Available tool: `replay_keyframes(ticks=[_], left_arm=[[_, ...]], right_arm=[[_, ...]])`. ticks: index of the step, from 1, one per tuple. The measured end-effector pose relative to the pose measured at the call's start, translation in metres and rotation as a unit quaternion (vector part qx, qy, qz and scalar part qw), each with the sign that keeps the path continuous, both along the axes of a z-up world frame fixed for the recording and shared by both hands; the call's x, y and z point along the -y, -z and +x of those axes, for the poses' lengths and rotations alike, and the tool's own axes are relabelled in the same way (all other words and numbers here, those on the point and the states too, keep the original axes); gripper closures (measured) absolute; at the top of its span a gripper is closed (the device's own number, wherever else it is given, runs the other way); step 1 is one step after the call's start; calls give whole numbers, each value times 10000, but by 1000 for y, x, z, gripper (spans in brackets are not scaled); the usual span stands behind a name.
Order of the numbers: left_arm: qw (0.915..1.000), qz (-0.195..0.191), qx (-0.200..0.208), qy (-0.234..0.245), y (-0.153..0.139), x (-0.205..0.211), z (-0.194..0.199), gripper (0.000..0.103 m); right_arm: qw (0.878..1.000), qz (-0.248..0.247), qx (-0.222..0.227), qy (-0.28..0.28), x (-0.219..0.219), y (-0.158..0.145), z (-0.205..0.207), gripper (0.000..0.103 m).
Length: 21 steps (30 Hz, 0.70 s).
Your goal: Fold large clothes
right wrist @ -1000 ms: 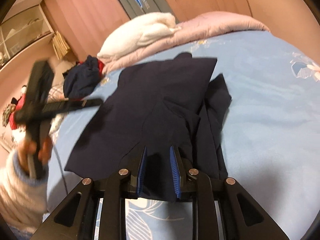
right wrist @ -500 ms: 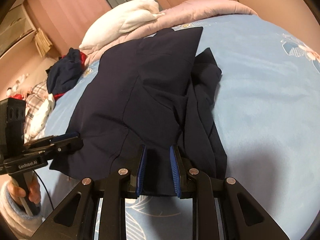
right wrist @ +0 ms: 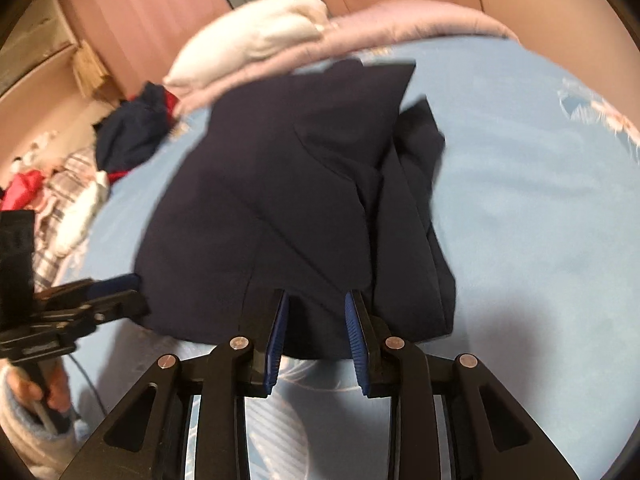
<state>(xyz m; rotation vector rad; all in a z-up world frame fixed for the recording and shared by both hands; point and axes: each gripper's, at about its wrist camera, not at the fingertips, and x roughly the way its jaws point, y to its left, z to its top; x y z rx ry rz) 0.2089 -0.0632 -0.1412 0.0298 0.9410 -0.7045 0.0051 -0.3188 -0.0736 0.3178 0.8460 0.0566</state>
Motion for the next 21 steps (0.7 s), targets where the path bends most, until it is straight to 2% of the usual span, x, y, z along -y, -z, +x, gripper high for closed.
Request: replay_keyframes(ticks=[6,7,8,10,12,14,16,18,21], left_arm=[[9999,33,39,-119,-7,-4,-2,63],[9998,50,93,-188,-10,-6,-5,53],[9996,58,138,-245,-12,-9,-7,35],[9986,79,272,-450,-18,-17,-11,14],[9981,34,325,-523,-20,-24,-12,14],[9978,21,296,-597,-20,-29,-9,14],[9974,-8,210,-693,-19,-34,-1,14],[9972,-85,79,-740,-18,-37,7,14],[9966,-292,-165,-747,-15,-41,20,13]], right_arm=[[9999,123,61,57,3,-9,-6,74],[9998,155,100,51,3,-12,-9,73],[9996,211,158,47,4,-15,-13,69],[9992,316,251,51,8,-20,-21,60],[9988,356,318,119,13,-26,-25,49],[9982,451,379,98,15,-28,-26,48],[9972,625,390,96,20,-31,-24,41],[9964,749,360,193,24,-30,-21,26],[9938,1066,243,213,33,-27,-9,23]])
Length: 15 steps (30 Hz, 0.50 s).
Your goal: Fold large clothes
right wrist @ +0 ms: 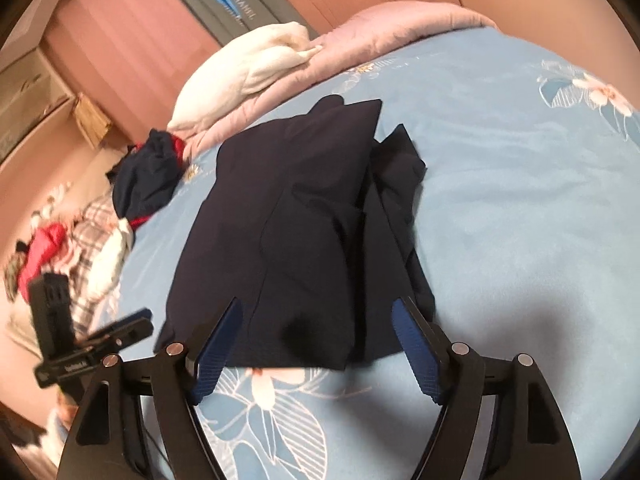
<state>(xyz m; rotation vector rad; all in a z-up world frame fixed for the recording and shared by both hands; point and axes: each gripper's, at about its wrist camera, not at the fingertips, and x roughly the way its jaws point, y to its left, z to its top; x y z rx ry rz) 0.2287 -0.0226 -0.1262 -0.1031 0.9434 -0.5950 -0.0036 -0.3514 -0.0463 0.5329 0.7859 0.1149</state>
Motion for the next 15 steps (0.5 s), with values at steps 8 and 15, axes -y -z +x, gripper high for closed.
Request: replay_keyframes(ticks=[8,15], left_arm=[[9946,-698,-757,-89,18,-7,42,10],[9809,-1388,-1354,-135,38,-13,80,10]], right_arm=[[9977,639,-202,57,16,14,33,10],[9957,879,-307,-10,29,22,52,5]])
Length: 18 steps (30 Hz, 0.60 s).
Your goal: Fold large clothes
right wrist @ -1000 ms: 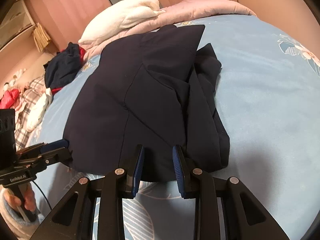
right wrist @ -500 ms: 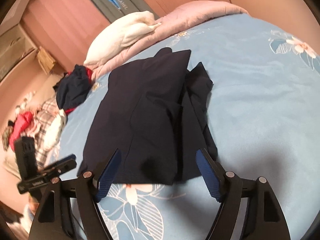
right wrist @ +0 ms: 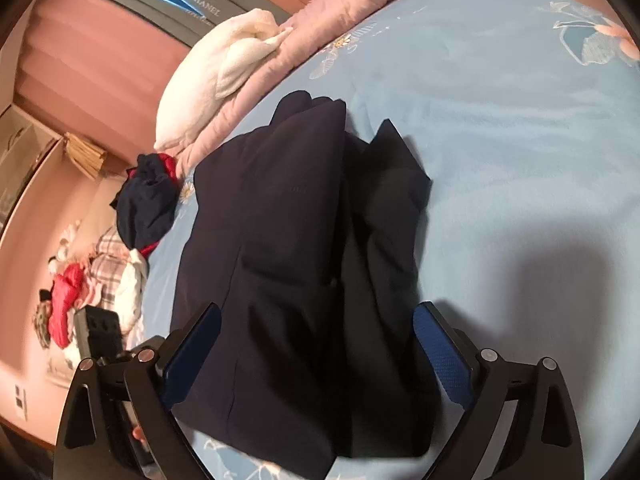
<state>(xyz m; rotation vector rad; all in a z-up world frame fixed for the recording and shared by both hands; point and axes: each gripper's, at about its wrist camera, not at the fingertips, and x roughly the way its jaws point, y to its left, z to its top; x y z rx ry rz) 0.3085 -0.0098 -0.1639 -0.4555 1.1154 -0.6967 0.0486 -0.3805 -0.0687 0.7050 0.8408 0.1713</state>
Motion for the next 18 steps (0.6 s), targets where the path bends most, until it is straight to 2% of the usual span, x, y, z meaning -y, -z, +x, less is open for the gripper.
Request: replay_keyframes(ticks=[7,14,18], left_arm=[[9981,-473,-364,138,15,11,28,10],[9978,-455,-348,323,13,26,41,8],[9981,-349,-283,414,11,37,41,1]], right_arm=[[9992,373,-63,-163,9,11,19,4],[9979,499,-68,-414,10,11,35,3],[9976,413,-42,-555,6,11,43,3]])
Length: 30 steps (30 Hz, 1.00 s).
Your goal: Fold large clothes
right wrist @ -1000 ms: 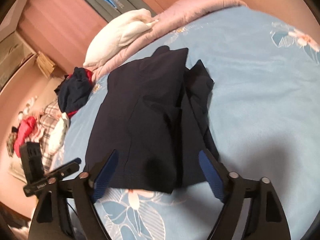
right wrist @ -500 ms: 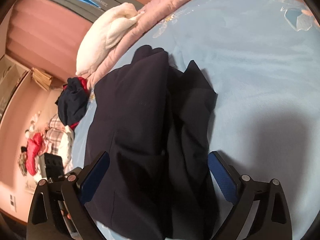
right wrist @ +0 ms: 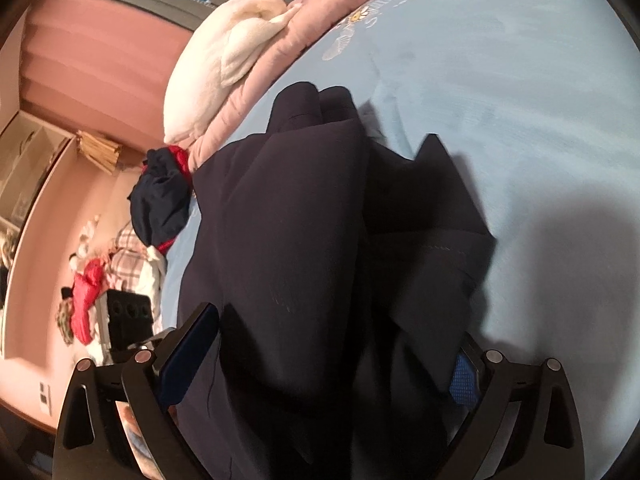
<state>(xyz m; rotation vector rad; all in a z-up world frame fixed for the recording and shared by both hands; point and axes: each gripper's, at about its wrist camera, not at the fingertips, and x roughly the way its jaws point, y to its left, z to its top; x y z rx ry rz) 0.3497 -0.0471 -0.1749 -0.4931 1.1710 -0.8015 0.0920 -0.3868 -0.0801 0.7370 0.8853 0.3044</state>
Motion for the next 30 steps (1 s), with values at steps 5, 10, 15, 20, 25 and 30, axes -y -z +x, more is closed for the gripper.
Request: replay_keyframes(ticks=[5,10,15,20,25,30], left_arm=[[9996,258,114,93,-2,11,-6,1],[9987,446,182,164,-2,20,-10,1],[9971,657,324,201,-4,30,-19,1],[9949,860,463,254,-8,32,-28,5],[9926,1016,645,173,-11,16,-35,14],[9893,1152,888,138,-19,12,-47,26]], right_arm=[[9994,-270,95,-181,-8,-1,8,2],[9985,-444,160,-292,-15,-1,15,2],[9971,-675,220,-281,-19,-3,13,6],[9938,-993,351,-350,-32,-9,7,31],[9857,-1538,578,-368,-49,-22,-1,53],[9772,-1896,884,-373,-61,-34,-10,66]])
